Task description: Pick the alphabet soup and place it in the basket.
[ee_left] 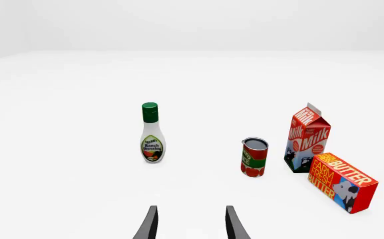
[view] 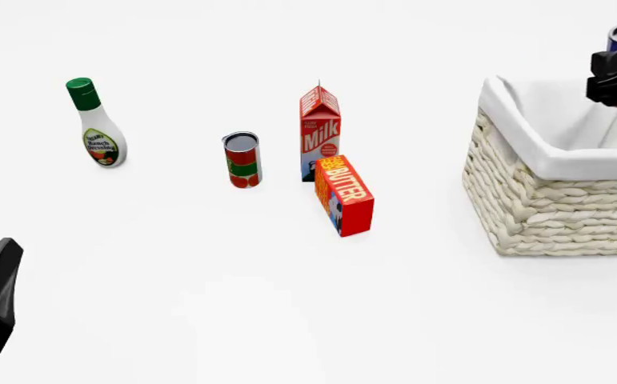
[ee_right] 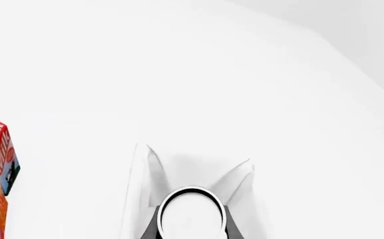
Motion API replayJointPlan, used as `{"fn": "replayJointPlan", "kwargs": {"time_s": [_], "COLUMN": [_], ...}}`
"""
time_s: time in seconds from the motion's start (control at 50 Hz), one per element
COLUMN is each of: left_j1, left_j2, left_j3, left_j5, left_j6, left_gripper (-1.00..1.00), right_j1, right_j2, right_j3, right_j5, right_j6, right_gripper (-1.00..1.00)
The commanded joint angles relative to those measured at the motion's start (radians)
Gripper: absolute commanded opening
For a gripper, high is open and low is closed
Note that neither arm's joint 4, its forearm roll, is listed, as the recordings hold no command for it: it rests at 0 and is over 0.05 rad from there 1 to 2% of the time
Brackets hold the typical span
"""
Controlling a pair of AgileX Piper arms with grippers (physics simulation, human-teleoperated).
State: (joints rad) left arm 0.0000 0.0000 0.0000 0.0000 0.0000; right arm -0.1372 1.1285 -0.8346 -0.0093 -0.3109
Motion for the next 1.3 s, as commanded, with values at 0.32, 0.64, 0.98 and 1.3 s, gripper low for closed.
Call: {"fn": "replayJointPlan", "kwargs": {"time_s": [0.32, 0.64, 0.98, 1.3], "left_j1": [0.0, 0.0, 0.0, 0.0], "left_j2": [0.0, 0.0, 0.0, 0.0], "left_j3": [0.0, 0.0, 0.0, 0.0], "left_j5": [0.0, 0.0, 0.0, 0.0], "left_j6": [0.0, 0.0, 0.0, 0.0], "left_gripper": [1.0, 1.0, 1.0, 1.0], "right_j1": [-0.016, -0.031, -0.04, -0.081], "right_j2": [0.064, 0.08, 0.155, 0.235], "right_j3": [-0.057, -0.091, -0.135, -0.167], "right_j5": [0.052, 0.088, 0.119, 0.13], "right_j6": [-0.021, -0.035, -0.068, -0.112], "right_gripper": [-1.0, -1.0, -1.0, -1.0]}}
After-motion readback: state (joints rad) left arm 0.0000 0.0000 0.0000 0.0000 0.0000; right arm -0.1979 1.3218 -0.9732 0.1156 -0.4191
